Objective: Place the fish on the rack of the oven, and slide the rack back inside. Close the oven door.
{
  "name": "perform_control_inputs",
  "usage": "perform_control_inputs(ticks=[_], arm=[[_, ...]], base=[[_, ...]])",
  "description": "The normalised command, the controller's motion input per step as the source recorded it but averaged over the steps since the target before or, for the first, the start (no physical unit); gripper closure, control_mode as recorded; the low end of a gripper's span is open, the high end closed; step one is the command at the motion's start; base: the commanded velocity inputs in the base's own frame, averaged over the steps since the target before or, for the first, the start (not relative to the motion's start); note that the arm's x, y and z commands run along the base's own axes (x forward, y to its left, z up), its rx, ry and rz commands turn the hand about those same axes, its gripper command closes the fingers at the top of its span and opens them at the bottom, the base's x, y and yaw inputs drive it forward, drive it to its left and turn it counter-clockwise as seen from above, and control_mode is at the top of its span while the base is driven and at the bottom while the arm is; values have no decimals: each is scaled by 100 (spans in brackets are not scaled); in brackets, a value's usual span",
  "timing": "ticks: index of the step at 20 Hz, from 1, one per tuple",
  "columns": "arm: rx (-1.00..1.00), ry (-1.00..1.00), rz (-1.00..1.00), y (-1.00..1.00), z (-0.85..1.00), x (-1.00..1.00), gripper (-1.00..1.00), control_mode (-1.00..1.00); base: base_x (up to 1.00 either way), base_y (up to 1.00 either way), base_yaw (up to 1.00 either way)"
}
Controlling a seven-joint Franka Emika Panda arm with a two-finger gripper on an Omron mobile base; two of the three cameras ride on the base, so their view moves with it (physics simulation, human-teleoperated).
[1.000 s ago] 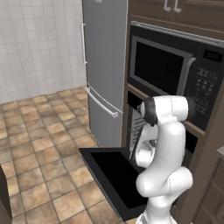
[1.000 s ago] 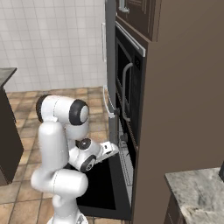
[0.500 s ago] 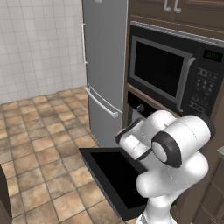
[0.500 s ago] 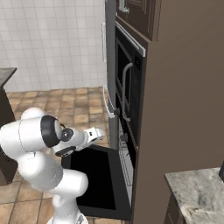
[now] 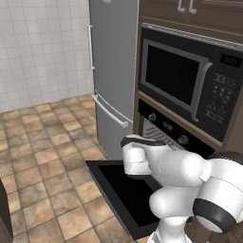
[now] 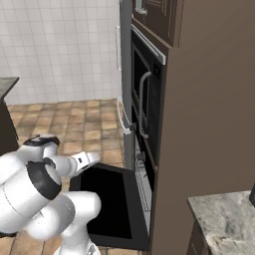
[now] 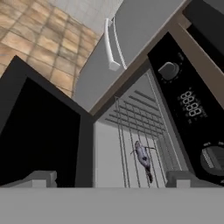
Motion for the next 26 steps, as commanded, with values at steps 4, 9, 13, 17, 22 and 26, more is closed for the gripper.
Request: perform_control_inputs(ticks=[4,9,13,17,22,26], arm=[[0,8,1,61,94,-2,-100,-100],[-2,15,2,61,78,0,-100,-100],[-20,-5,2,25,74,0,-100,-100],[-51,-14,0,5,37,0,-100,-100],[-79,-12,0,0,11,0,-100,-100],[-81,6,0,6,43,0,-100,-100]], base=[[0,0,0],[0,0,0],[0,0,0],[0,0,0],[0,0,0],[0,0,0]])
